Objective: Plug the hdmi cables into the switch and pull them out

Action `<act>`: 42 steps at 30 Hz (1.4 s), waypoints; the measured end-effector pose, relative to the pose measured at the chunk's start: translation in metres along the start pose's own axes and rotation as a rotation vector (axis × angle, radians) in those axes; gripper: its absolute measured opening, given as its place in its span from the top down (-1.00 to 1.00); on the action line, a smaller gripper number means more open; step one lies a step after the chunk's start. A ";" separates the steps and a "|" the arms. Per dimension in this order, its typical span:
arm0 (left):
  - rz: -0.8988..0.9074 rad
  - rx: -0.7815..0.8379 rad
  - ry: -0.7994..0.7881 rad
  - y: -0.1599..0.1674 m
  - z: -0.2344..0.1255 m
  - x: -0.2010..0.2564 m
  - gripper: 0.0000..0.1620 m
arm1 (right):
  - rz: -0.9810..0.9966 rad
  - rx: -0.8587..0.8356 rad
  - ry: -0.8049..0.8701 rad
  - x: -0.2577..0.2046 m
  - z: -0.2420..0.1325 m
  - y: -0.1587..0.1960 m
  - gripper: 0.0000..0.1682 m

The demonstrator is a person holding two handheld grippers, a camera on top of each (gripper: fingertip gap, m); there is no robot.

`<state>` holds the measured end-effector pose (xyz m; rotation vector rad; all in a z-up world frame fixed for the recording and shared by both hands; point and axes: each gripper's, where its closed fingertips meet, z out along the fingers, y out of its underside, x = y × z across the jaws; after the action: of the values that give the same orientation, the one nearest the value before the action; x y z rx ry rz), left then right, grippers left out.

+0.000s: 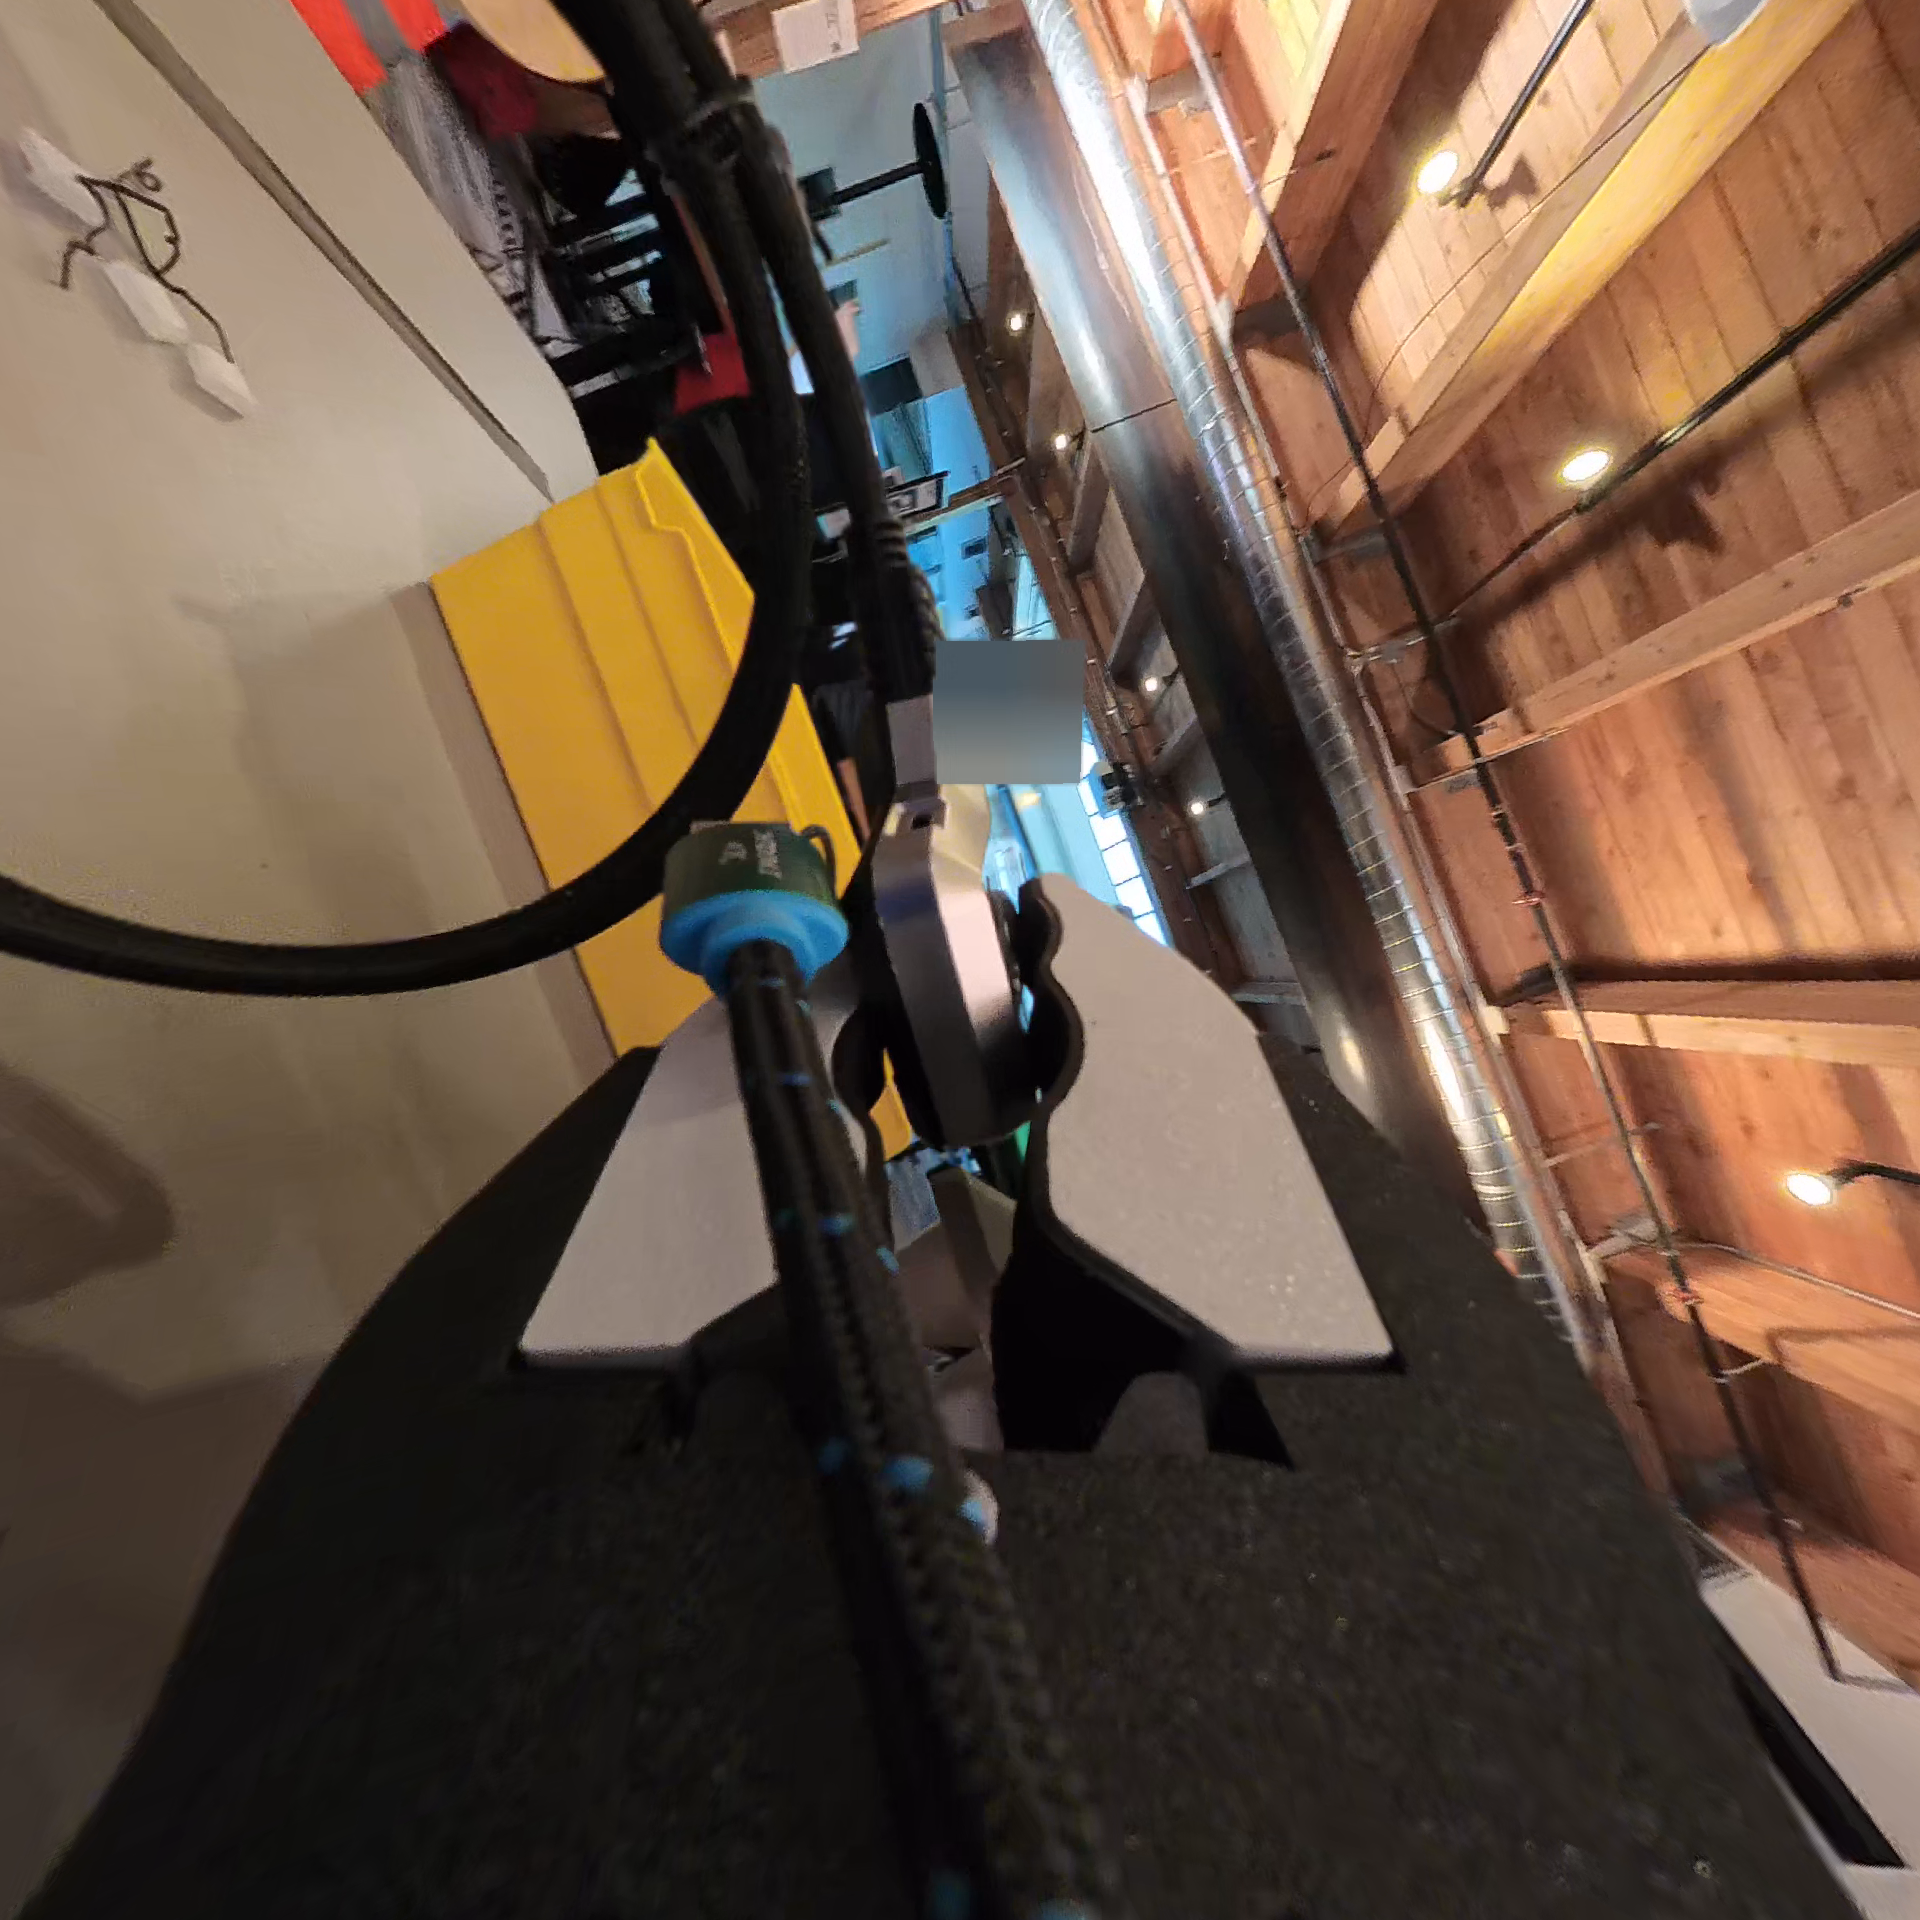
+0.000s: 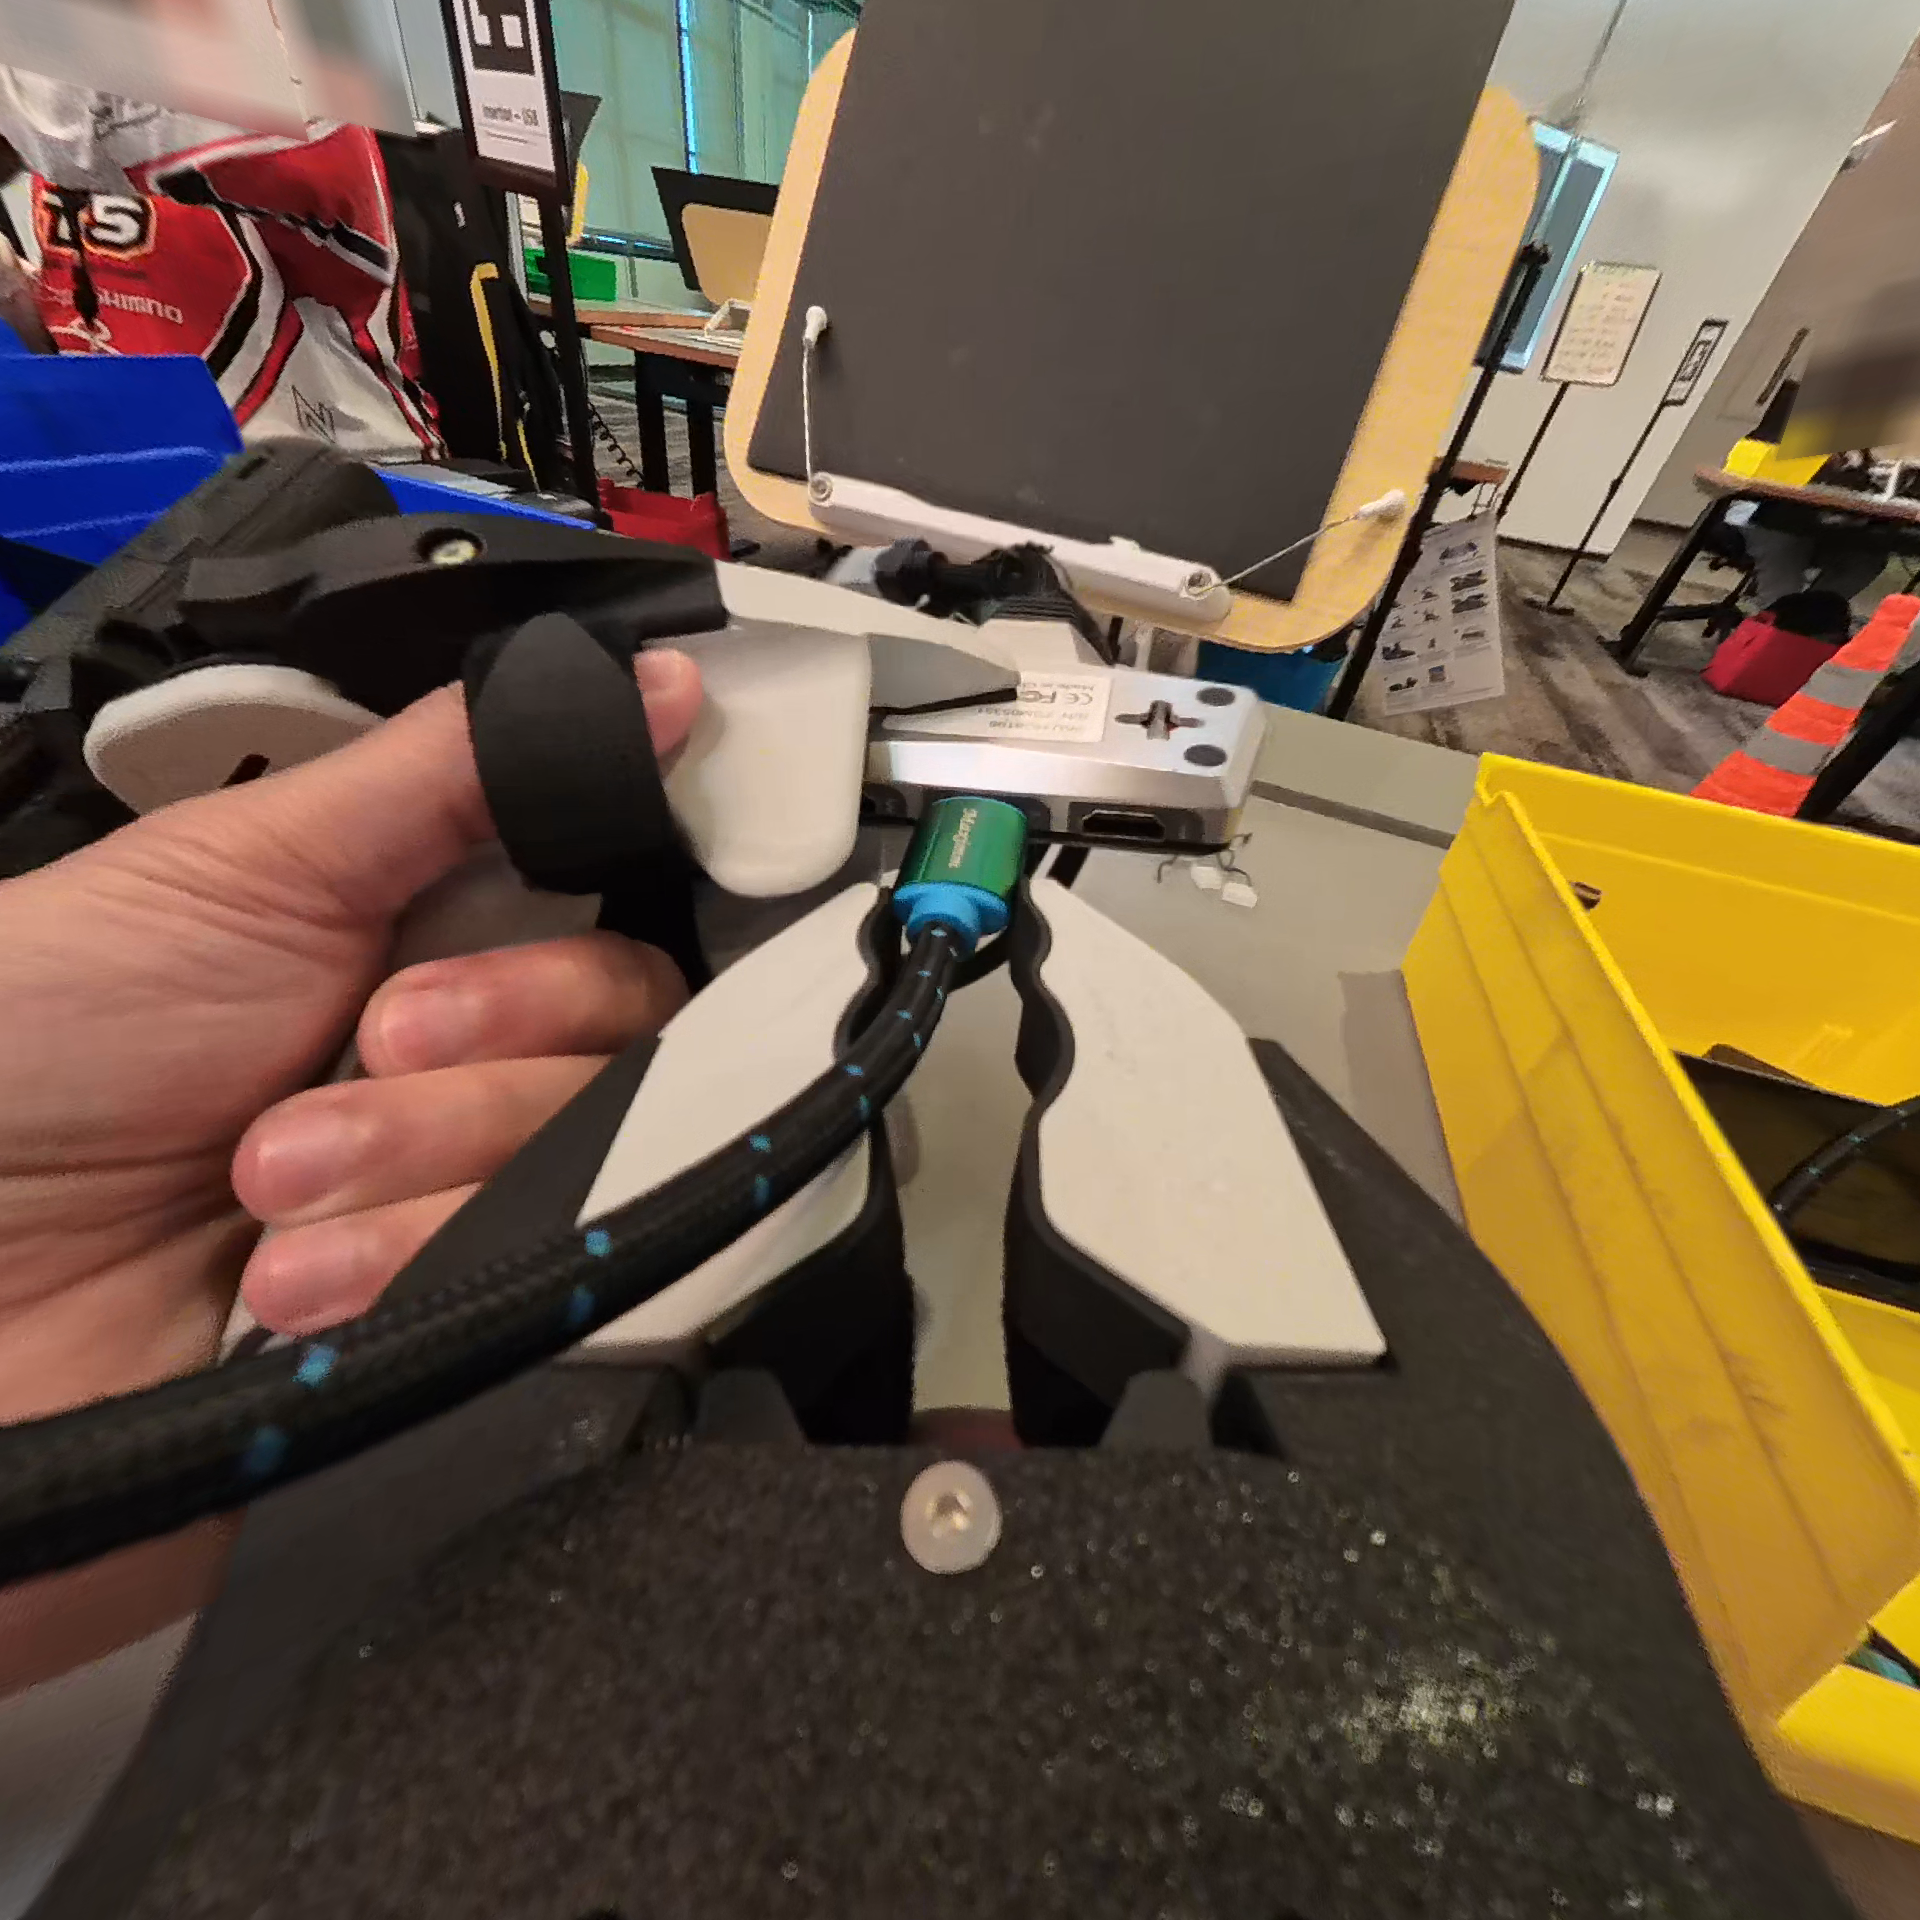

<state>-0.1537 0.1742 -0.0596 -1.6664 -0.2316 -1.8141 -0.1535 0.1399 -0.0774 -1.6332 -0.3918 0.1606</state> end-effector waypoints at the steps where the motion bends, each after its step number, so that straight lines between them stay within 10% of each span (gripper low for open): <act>1: -0.024 0.013 0.019 -0.001 0.000 -0.001 0.71 | -0.002 0.007 0.002 0.001 0.002 0.000 0.77; 13: 0.006 -0.118 0.017 0.014 -0.017 -0.010 0.55 | -0.018 0.018 -0.141 -0.005 0.011 -0.001 0.75; 28: 0.910 -0.346 -0.202 0.019 -0.069 -0.027 0.27 | 0.101 -0.048 -0.355 -0.012 -0.003 0.009 0.76; 42: 1.931 -0.347 -0.387 0.035 -0.072 -0.037 0.59 | 0.240 -0.174 -0.565 -0.039 -0.013 0.024 0.76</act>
<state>-0.1943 0.1207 -0.1176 -1.3186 1.1831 -0.0404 -0.1819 0.1129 -0.1044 -1.7896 -0.6496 0.7978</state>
